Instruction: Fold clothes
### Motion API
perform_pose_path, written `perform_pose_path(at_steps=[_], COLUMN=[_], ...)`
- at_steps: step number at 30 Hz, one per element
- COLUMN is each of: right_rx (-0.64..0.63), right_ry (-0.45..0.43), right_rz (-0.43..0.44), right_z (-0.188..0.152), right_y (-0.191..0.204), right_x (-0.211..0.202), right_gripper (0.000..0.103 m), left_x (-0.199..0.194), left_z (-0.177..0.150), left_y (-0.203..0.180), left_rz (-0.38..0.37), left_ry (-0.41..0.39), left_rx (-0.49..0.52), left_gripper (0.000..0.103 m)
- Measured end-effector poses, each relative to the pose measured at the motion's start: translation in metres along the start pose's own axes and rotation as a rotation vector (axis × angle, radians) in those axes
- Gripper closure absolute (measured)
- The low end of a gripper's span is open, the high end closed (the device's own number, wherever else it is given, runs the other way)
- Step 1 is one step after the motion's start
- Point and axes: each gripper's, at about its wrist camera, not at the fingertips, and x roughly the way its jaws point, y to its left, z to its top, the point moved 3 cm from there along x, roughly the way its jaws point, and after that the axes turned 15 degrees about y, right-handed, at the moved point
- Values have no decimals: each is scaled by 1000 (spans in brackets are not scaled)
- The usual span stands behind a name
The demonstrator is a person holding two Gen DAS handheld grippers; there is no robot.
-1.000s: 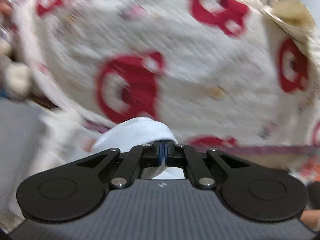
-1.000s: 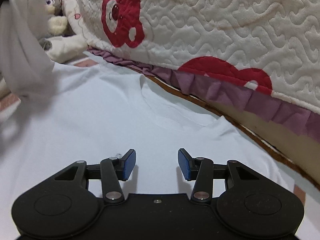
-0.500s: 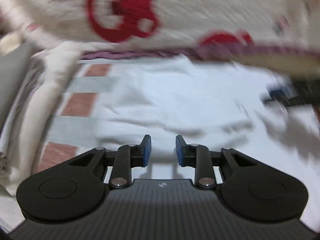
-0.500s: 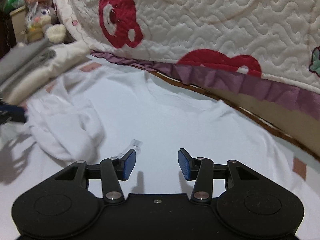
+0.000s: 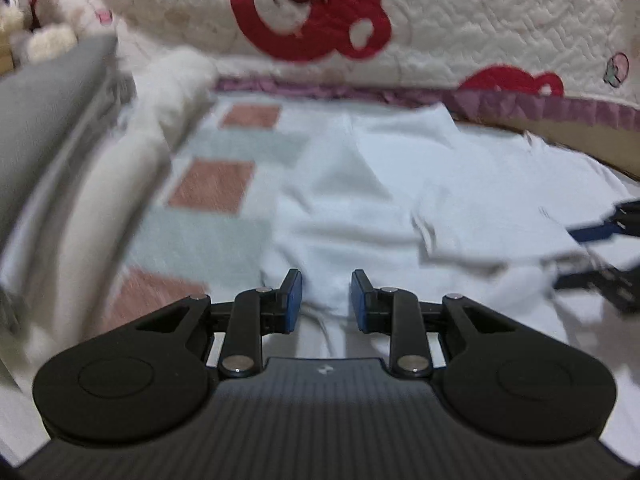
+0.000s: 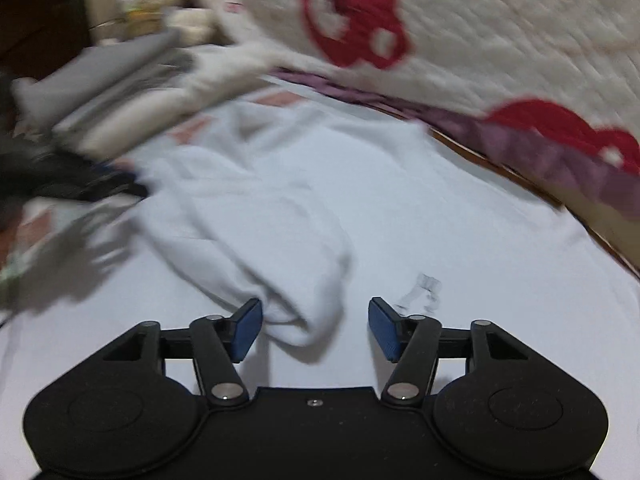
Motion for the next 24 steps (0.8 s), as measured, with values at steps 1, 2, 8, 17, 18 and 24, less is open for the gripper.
perform_pose_path(at_steps=[1,2,8,17,18,24], right_rx=[10,20,257,697,724,332], right_ry=[-20,-41,-336,-4,-35,-80], right_rz=[37,75,64,-88,-63,-126], right_z=[3,7,6,-98,-104,-51], right_y=[-5,-10,-56,-146,-148,-114], right_x=[-4,-7,-101,-57,-60,-70], right_gripper=[53,97,93,72,72,63], left_x=[1,1,-44,11,15,22], left_z=[-1,-1,2,-5,-5,-4], left_y=[-2,-3,-16,-57,-59,-64], left_rz=[11,16,-55,87,109,222], left_ry=[-1,-7,-192,-69,-67,-65], left_rx=[12,21,75,275,292,356], left_gripper=[77,77,76,67,64,50])
